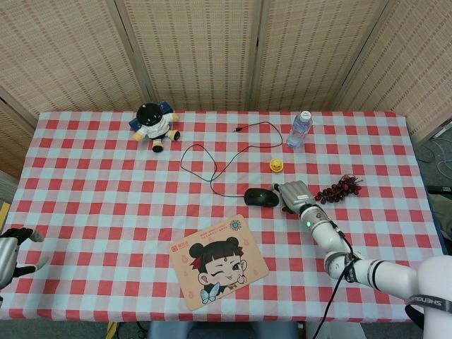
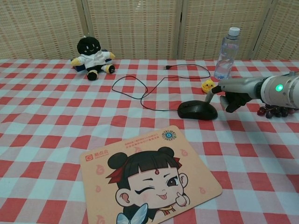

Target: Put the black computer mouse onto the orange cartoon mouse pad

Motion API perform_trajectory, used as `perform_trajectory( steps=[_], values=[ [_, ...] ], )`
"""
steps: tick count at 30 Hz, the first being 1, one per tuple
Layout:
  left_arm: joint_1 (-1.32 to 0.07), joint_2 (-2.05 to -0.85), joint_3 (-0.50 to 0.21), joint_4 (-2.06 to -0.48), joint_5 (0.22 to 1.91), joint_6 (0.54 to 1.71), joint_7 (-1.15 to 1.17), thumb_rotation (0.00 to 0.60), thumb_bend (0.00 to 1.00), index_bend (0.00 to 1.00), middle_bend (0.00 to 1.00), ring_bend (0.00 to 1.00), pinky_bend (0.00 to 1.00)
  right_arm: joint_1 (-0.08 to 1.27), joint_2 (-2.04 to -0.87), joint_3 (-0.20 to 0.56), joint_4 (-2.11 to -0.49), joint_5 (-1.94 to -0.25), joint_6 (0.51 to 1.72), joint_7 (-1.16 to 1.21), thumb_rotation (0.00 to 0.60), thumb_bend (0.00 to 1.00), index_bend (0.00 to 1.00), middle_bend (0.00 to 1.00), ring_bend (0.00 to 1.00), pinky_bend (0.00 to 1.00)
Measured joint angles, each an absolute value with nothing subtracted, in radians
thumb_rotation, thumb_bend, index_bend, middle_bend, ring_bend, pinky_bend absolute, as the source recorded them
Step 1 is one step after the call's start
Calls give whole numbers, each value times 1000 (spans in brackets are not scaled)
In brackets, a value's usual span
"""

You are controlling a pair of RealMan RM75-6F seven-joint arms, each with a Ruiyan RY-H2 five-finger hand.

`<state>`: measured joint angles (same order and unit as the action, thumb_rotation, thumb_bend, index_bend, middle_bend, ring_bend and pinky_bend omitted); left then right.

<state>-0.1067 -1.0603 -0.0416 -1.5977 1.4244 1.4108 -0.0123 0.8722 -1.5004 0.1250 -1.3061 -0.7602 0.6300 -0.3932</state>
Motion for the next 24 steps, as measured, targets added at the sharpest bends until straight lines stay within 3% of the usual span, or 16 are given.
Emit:
perform_trajectory(
  steps=[24],
  values=[
    [-108,-1061,-45,-1594,1416,1402,-14,600,166,603,481,381,550,893,-1430,92,-1357,-793,527,-245,600,1000,355,1000,1000,1000]
  ],
)
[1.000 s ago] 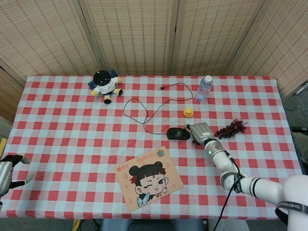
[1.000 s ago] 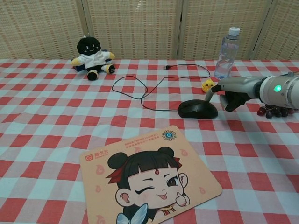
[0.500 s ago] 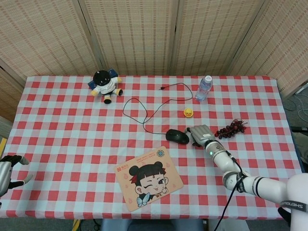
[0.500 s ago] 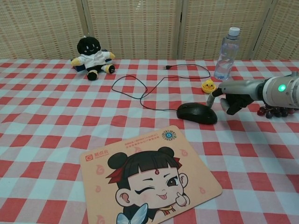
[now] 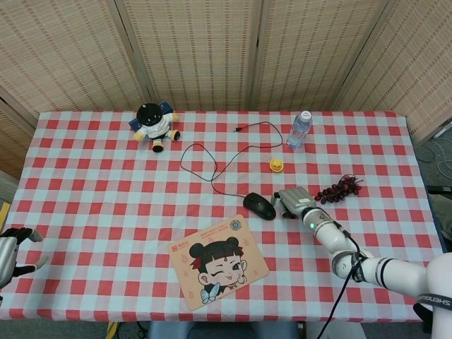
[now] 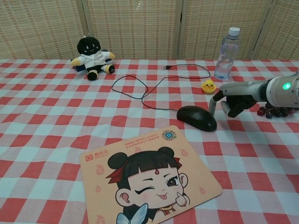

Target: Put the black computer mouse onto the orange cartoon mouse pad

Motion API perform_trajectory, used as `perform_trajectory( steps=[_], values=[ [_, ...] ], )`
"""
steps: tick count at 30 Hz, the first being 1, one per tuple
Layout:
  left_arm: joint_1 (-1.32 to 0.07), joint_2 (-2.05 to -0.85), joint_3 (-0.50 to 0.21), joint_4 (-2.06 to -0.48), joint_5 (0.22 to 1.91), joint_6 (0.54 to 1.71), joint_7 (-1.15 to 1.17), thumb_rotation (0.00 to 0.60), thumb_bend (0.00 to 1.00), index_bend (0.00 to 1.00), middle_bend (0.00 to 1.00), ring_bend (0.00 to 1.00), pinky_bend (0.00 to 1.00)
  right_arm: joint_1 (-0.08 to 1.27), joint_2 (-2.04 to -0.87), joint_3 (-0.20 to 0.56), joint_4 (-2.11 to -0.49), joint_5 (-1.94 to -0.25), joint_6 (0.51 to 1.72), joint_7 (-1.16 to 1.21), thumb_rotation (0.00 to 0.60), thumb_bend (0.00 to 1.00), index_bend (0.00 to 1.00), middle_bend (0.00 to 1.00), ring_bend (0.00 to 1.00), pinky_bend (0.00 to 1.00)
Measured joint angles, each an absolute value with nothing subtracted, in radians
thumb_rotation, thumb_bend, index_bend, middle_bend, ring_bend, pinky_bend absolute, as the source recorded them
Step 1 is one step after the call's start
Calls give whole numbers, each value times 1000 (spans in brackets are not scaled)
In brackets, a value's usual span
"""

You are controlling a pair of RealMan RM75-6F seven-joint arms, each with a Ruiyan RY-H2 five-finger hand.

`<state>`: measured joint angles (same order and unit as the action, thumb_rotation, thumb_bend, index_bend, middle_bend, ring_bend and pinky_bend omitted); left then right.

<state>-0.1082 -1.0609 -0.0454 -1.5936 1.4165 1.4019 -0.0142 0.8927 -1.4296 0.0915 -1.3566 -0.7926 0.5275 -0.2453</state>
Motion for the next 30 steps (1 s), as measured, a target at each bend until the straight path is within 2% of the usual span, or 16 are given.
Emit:
perform_trajectory(
  steps=[10,18,25,30],
  values=[
    [-109,-1061,-45,-1593,1416,1399,-16,600,166,602,481,381,550,883,-1368,130,-1420,-885,470,-111,600,1000,385,1000,1000,1000],
    [-109,-1060,-45,-1593,1418,1399,-20,600,167,602,481,381,550,890,-1313,175,-1515,-981,507,-72,600,1000,385,1000,1000,1000],
    [-109,-1059,-46,-1590,1417,1398,-30,600,166,601,481,381,550,934,-1323,163,-1526,-965,536,-144,600,1000,385,1000,1000,1000],
    [-109,-1058,-46,-1588,1418,1396,-38,600,166,601,481,381,550,992,-1362,128,-1512,-871,570,-259,600,1000,380,1000,1000,1000]
  ],
)
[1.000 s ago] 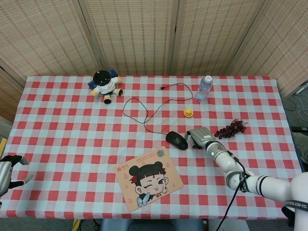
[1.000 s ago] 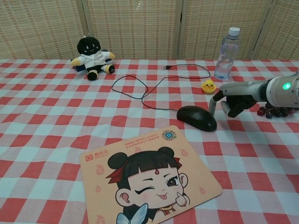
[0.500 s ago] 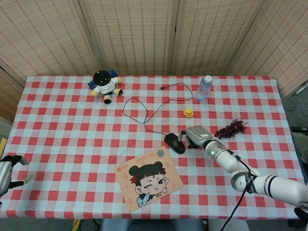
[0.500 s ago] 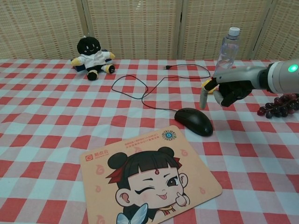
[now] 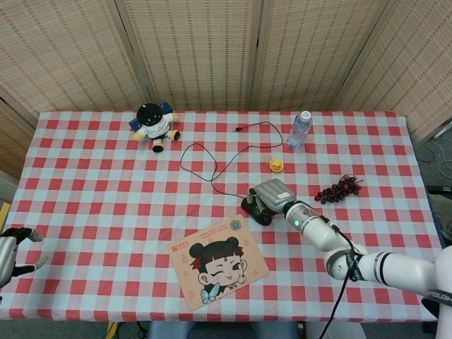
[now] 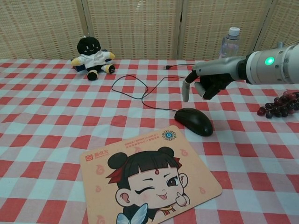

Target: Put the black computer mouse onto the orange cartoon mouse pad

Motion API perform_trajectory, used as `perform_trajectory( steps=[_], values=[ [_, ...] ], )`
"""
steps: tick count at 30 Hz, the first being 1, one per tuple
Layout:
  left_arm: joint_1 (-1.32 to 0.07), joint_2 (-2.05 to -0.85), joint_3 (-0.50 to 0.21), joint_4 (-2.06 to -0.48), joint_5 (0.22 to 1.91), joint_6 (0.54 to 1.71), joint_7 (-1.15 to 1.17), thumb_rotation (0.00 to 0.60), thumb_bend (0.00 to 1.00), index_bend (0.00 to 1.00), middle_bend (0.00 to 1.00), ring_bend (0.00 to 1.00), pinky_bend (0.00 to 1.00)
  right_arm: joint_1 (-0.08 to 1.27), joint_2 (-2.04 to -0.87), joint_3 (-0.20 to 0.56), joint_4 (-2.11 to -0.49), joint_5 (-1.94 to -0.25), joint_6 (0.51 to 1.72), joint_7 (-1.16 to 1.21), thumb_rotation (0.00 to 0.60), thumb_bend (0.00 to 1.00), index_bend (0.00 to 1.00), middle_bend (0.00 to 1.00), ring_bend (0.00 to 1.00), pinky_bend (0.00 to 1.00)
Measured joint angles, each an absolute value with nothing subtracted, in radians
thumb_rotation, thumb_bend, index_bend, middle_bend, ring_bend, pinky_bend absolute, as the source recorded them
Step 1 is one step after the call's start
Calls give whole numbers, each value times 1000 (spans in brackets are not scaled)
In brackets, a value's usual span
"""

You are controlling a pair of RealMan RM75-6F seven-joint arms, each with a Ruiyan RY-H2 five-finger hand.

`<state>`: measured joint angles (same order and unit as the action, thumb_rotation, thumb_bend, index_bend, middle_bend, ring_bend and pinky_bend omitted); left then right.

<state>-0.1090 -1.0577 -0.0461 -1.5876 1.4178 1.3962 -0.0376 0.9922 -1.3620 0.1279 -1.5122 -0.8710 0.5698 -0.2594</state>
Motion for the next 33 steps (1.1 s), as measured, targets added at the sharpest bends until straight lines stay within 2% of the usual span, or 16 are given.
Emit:
perform_trajectory(
  steps=[12,33],
  values=[
    [-115,-1061,-45,-1575,1415,1380,-49,600,166,601,481,381,550,1128,-1452,48,-1483,-633,620,-422,600,1000,359,1000,1000,1000],
    [-116,-1058,-51,-1574,1385,1363,-44,600,166,608,481,381,550,1209,-1502,-23,-1446,-499,616,-460,600,1000,358,1000,1000,1000]
  ],
)
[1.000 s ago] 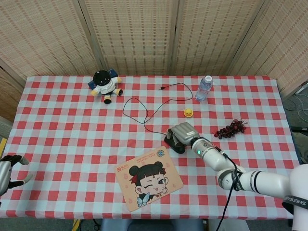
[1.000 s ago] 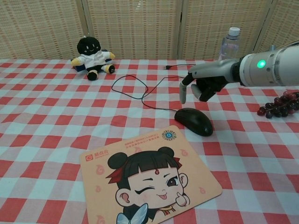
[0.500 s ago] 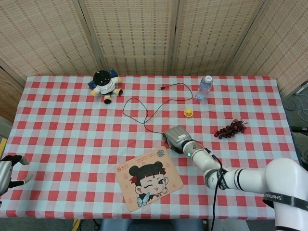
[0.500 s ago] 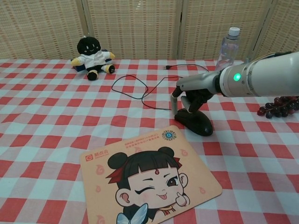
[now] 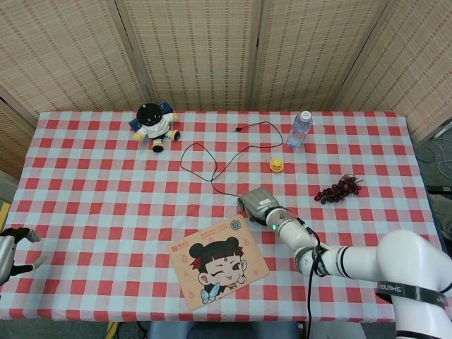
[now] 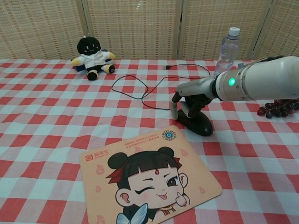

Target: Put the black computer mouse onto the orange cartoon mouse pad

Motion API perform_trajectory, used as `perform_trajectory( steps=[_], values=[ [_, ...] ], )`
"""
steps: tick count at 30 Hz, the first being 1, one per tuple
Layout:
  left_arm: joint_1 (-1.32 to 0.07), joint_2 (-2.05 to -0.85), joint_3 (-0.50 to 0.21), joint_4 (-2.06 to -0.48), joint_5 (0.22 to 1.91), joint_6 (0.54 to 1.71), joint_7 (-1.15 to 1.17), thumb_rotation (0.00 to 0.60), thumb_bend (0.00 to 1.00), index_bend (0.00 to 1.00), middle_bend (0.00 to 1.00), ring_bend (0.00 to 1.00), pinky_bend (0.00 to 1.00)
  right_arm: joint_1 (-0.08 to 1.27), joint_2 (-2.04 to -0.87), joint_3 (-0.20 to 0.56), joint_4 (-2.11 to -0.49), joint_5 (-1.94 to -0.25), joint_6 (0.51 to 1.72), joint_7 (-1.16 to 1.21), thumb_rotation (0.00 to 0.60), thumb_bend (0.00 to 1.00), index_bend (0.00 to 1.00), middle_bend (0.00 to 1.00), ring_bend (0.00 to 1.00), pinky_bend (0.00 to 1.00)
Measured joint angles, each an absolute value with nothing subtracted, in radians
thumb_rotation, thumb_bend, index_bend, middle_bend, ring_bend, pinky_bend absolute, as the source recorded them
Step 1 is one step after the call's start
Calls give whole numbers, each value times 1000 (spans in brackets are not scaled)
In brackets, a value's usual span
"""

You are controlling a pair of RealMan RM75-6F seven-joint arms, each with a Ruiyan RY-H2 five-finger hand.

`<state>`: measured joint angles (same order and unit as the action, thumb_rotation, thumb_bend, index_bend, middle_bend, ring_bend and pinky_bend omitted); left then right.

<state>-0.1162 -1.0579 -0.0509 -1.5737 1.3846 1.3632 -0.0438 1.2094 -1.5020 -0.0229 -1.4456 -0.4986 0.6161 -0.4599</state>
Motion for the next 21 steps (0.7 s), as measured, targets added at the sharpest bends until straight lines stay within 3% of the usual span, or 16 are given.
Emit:
perform_trajectory(
  steps=[21],
  values=[
    [-124,-1065,-52,-1561,1376,1346,-36,600,167,607,481,381,550,1212,-1457,-74,-1469,-433,659,-473,600,1000,358,1000,1000,1000]
  ],
)
